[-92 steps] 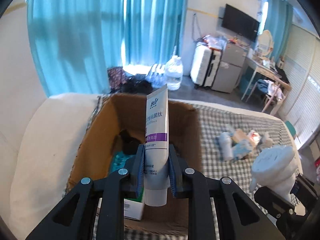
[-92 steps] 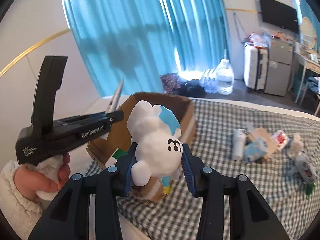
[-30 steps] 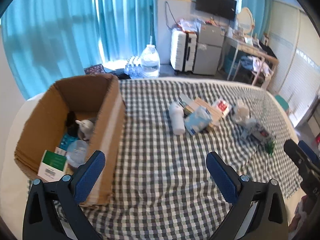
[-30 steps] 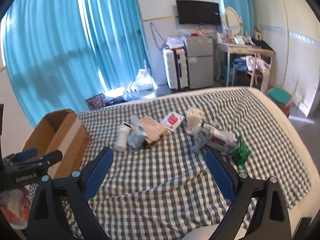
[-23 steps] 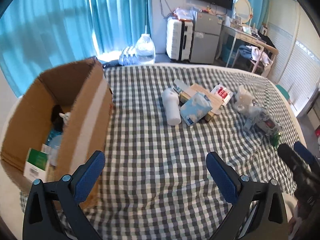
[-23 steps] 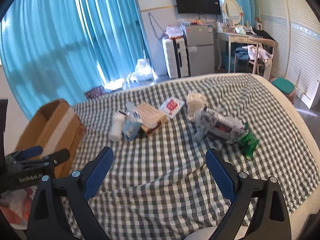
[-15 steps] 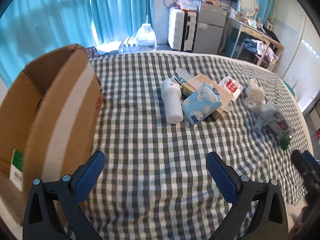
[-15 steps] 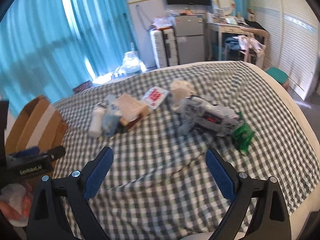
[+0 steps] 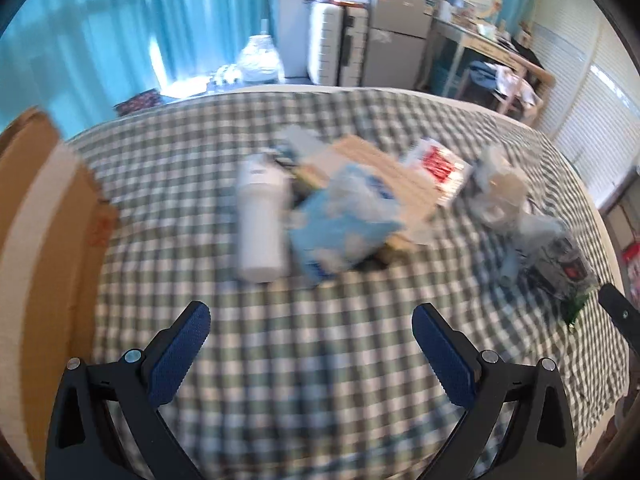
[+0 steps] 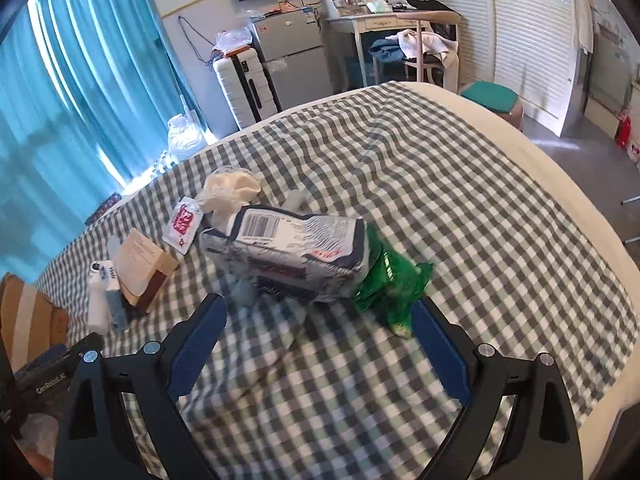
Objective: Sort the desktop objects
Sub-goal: 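Grasp the printed snack bag with the left gripper while the right reaches the green packet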
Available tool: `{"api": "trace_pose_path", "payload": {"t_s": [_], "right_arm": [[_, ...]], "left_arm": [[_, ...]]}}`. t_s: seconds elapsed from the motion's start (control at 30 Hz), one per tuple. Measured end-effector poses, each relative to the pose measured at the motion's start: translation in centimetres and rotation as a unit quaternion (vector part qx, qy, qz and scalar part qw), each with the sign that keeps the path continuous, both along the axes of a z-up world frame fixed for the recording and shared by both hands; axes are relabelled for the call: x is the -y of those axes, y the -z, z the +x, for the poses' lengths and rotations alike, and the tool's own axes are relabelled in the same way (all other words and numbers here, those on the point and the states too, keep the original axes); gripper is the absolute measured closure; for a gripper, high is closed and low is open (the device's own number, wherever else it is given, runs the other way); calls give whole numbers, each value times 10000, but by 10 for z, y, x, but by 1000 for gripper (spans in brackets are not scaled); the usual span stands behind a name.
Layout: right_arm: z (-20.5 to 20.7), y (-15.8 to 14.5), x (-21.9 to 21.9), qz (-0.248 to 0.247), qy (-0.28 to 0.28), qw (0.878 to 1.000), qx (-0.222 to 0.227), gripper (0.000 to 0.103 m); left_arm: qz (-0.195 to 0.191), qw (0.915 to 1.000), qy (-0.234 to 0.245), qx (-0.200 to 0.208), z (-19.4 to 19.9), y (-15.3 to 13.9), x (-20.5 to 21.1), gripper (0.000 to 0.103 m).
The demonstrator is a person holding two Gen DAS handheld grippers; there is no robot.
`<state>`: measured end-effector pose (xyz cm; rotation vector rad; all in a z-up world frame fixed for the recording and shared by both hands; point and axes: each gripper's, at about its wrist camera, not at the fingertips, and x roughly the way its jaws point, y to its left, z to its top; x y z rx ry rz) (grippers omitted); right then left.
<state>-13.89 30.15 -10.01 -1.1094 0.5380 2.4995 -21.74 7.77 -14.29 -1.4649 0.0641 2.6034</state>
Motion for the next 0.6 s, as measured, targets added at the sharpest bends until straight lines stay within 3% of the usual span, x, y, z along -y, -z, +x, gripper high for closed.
{"api": "trace_pose_path", "payload": {"t_s": [0.13, 0.27, 0.47, 0.6], "right_arm": [[-8, -5, -3, 111, -347, 9991, -203, 9], [-11, -4, -11, 485, -332, 9983, -13, 9], [9, 14, -53, -456, -383, 9982, 76, 9], [22, 19, -74, -439, -227, 9986, 166, 9]], "left_arm": [[-63, 9995, 316, 68, -2, 11, -34, 0], [-73, 9982, 597, 16, -1, 10, -61, 0], [-98, 9910, 1307, -279, -4, -3, -111, 0], [-150, 9760, 2102, -550, -4, -12, -147, 0]]}}
